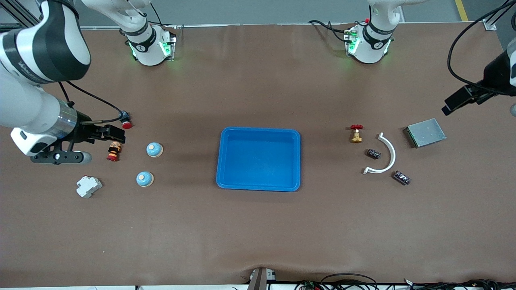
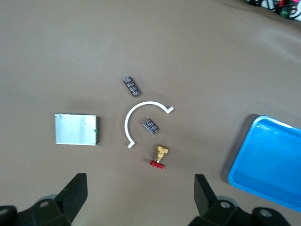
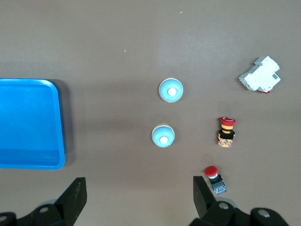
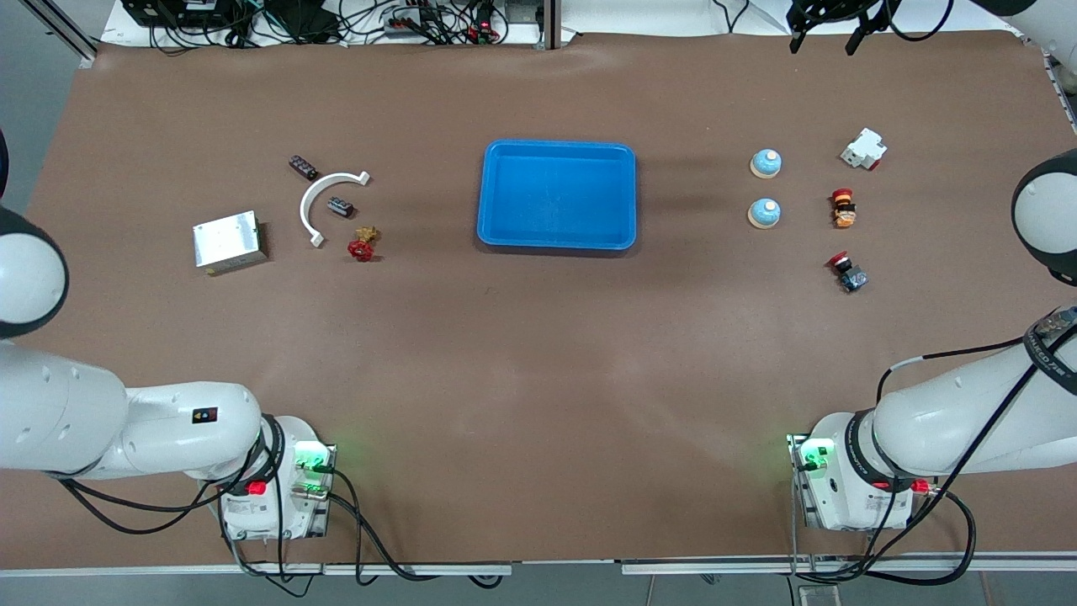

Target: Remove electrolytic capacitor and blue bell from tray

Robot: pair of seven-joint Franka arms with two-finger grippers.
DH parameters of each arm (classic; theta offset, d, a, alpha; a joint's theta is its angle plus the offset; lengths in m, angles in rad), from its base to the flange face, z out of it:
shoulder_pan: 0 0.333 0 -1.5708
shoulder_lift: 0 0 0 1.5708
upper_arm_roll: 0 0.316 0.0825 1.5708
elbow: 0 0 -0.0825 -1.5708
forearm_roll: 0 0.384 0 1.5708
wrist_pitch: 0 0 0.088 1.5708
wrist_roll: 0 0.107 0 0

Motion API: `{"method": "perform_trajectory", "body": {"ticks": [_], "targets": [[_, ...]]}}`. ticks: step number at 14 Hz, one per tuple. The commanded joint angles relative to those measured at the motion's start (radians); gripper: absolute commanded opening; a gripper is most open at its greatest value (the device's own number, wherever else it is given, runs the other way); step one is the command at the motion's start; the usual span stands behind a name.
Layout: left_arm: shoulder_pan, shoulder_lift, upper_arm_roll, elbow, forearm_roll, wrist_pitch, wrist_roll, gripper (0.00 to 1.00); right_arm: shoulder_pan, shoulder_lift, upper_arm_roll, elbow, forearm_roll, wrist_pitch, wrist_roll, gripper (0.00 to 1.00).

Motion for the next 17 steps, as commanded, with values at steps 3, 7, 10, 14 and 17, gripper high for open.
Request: {"method": "perform_trajectory", "body": {"ticks": [3, 7, 10, 14, 17], "targets": [[-0.037, -0.06, 0.011, -0.07, -0.016, 0.057, 0.002, 1.0, -0.057, -0.035, -0.01, 0.047, 0.003, -0.044, -0.011, 1.0], [-0.03, -0.086, 0.011, -0.073, -0.025, 0.019, 0.01, 1.0, -0.099, -0.063, -0.022, 0.05, -0.002, -0.067, -0.086, 1.0], [-0.024, -0.069, 0.012, -0.038, -0.048, -0.035, 0.002, 1.0, -0.068, -0.11, -0.051, 0.042, -0.048, -0.074, -0.091, 1.0], [-0.028, -0.066, 0.003, -0.036, -0.048, -0.051, 0.016, 1.0, -0.044, -0.144, -0.087, 0.019, -0.048, -0.078, -0.112, 1.0], [-0.03, -0.066, -0.005, -0.035, -0.041, -0.051, 0.039, 1.0, -0.002, -0.165, -0.144, -0.001, -0.048, -0.077, -0.129, 1.0]]}}
